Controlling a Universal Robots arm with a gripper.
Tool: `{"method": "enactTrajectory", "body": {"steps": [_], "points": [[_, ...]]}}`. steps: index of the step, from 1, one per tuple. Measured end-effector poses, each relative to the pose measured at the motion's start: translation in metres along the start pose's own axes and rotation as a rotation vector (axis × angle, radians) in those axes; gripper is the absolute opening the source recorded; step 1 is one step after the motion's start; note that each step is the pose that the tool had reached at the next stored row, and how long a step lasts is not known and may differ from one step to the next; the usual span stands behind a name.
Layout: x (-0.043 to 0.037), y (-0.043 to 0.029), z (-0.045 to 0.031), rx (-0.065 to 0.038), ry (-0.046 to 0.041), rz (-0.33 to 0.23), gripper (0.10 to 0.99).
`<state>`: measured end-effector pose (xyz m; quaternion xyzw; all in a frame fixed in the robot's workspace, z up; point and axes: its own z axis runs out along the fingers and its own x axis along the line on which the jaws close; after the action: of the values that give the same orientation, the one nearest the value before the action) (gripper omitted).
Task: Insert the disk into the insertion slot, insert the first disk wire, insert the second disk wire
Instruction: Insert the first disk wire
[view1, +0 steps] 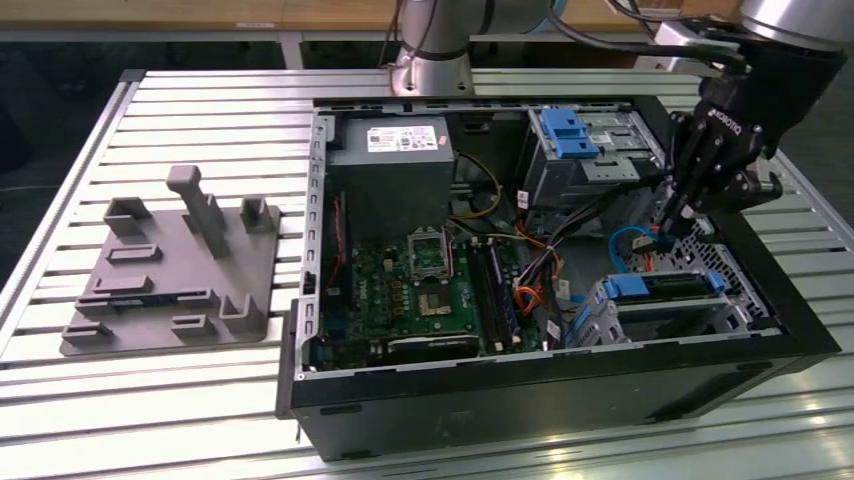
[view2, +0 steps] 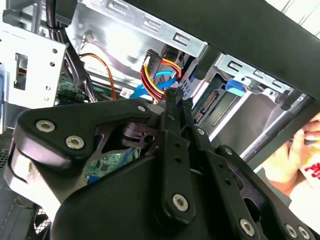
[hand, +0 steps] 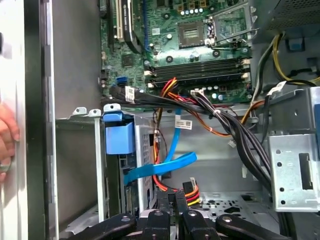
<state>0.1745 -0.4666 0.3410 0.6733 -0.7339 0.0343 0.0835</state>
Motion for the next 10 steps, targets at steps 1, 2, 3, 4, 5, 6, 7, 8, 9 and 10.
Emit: {"method": "enactTrajectory", "body": {"steps": [1, 2, 3, 4, 5, 6, 7, 8, 9, 10], "points": [[0.0014, -0.0006, 0.0001, 0.0, -0.0055, 0.0, 0.165], [0.0026, -0.0013, 0.0002, -0.001, -0.0094, -0.001, 0.165], [0.0037, -0.0022, 0.0004, -0.001, -0.0138, -0.001, 0.165], [0.0046, -0.0031, 0.0004, -0.002, -0.019, -0.002, 0.165], [0.0056, -0.0039, 0.0005, -0.002, -0.0242, -0.002, 0.165], [0.0065, -0.0043, 0.0006, -0.003, -0.0287, -0.002, 0.165], [0.0073, -0.0047, 0.0006, -0.004, -0.0328, -0.003, 0.165], [0.008, -0.005, 0.0005, -0.004, -0.0367, -0.003, 0.165], [0.0087, -0.0053, 0.0004, -0.005, -0.0397, -0.003, 0.165], [0.0093, -0.0055, 0.0003, -0.005, -0.0427, -0.003, 0.165]]}}
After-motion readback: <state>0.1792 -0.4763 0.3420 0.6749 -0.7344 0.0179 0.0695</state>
